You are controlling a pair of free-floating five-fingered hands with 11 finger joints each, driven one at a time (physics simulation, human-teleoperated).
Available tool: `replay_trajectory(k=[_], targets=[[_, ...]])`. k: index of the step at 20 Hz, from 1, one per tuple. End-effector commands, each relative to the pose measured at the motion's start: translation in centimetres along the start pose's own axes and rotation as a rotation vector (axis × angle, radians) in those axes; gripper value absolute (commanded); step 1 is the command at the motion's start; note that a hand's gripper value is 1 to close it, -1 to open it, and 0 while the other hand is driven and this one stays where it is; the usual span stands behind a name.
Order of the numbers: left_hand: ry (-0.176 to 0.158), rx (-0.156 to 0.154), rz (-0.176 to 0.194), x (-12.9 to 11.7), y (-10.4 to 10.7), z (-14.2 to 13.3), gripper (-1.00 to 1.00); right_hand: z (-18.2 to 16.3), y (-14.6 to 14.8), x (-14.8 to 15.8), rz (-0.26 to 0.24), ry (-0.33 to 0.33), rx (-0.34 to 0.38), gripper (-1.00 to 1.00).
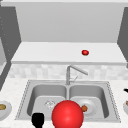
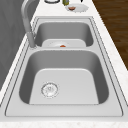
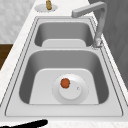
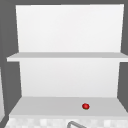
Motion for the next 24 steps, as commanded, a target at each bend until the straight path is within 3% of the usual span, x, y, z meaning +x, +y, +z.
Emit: replay_trajectory(k=[1,4,9,12,14,24], targets=[[0.0,0.0,0.0,0.0,0.0,0.0,0.0,0.0,-0.8,2.7,-0.009,-0.002,0.038,-1.0],[0.0,0.0,0.0,0.0,0.0,0.0,0.0,-0.8,-1.0,4.8,-0.002,0.001,0.012,-1.0],[0.0,0.0,0.0,0.0,0.0,0.0,0.0,-2.0,-0.6,8.3,0.02,0.021,0.03,-1.0],[0.0,0.0,0.0,0.0,0.0,0.0,0.0,-2.6,0.6,10.1,0.045,0.026,0.074,-1.0],[0.0,0.0,0.0,0.0,0.0,0.0,0.0,-3.0,1.1,11.3,0.031,0.031,0.084,-1.0],[0.0,0.0,0.0,0.0,0.0,0.0,0.0,-7.6,5.9,17.1,0.068,0.021,0.089,-1.0]])
